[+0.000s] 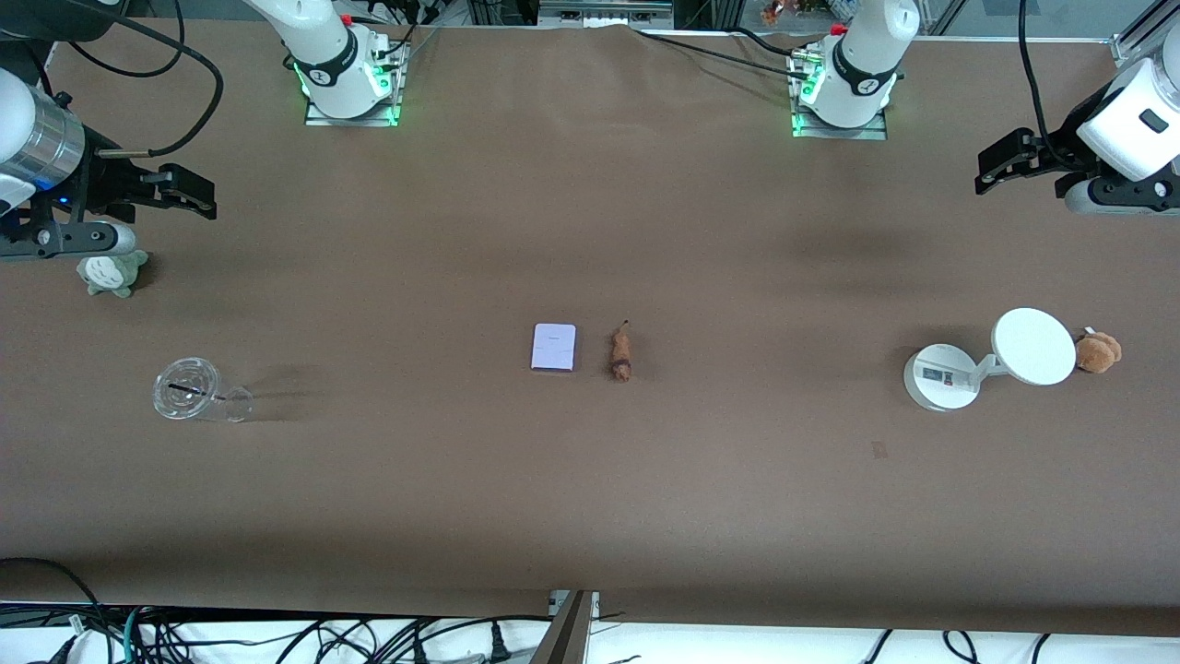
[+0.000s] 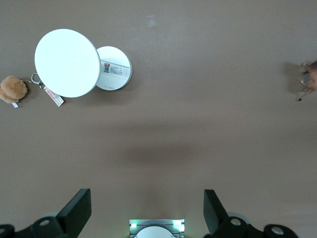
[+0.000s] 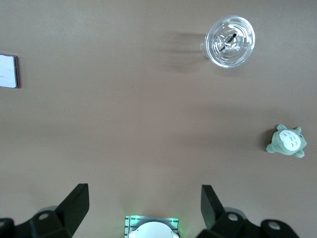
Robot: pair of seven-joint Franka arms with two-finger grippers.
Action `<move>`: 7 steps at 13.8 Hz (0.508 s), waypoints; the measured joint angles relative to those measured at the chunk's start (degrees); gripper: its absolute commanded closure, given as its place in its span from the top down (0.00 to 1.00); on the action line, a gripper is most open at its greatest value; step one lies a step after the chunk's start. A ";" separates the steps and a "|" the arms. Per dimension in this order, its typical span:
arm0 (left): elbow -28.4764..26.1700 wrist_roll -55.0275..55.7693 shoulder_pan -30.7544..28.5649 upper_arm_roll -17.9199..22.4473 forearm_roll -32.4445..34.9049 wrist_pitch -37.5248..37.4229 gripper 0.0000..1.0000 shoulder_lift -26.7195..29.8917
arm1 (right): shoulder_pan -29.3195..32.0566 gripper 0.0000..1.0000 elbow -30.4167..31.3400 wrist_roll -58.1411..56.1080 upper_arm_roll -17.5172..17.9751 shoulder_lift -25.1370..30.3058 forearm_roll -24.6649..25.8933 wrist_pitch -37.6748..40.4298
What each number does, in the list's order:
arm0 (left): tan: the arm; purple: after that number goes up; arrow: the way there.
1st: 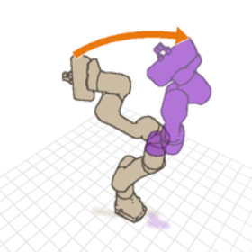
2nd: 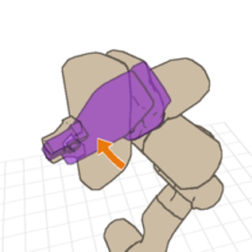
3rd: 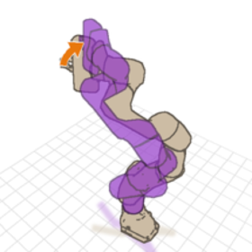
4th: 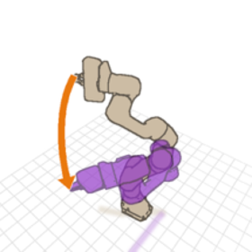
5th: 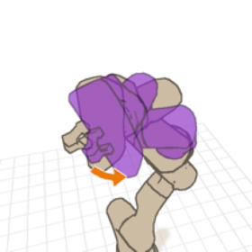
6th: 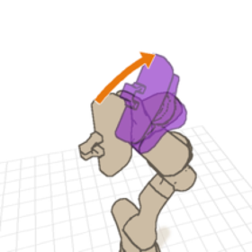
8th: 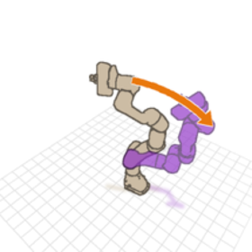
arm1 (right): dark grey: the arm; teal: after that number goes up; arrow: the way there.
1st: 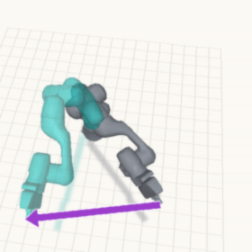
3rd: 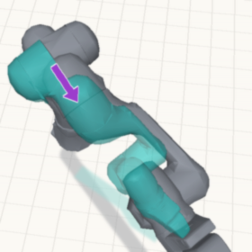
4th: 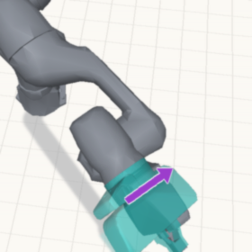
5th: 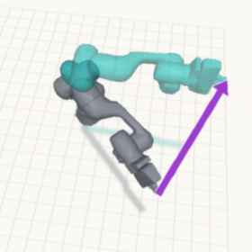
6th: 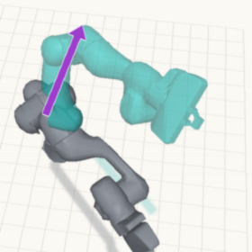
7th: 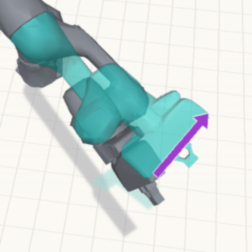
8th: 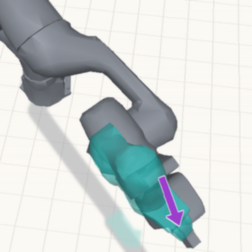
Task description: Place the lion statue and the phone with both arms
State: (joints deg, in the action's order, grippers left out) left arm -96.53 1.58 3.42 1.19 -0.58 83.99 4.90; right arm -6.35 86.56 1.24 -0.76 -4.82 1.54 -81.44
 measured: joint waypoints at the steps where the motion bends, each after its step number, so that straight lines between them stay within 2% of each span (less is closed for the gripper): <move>1: 0.00 0.39 0.00 -0.02 0.00 0.00 1.00 0.00 | 0.00 1.00 0.00 0.00 0.00 -0.01 0.00 0.00; 4: 0.00 3.06 0.20 -0.61 -0.37 -0.02 1.00 -0.08 | 0.00 1.00 0.00 0.00 0.00 -0.10 0.00 0.00; 7: -0.01 9.45 0.61 -4.32 -2.82 1.11 1.00 -1.05 | 0.06 1.00 0.00 0.00 -0.03 -0.25 0.00 0.00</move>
State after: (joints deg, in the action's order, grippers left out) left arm -96.53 11.03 4.03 -3.13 -3.40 85.10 3.85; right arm -6.29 86.56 1.24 -0.79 -5.06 1.54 -81.45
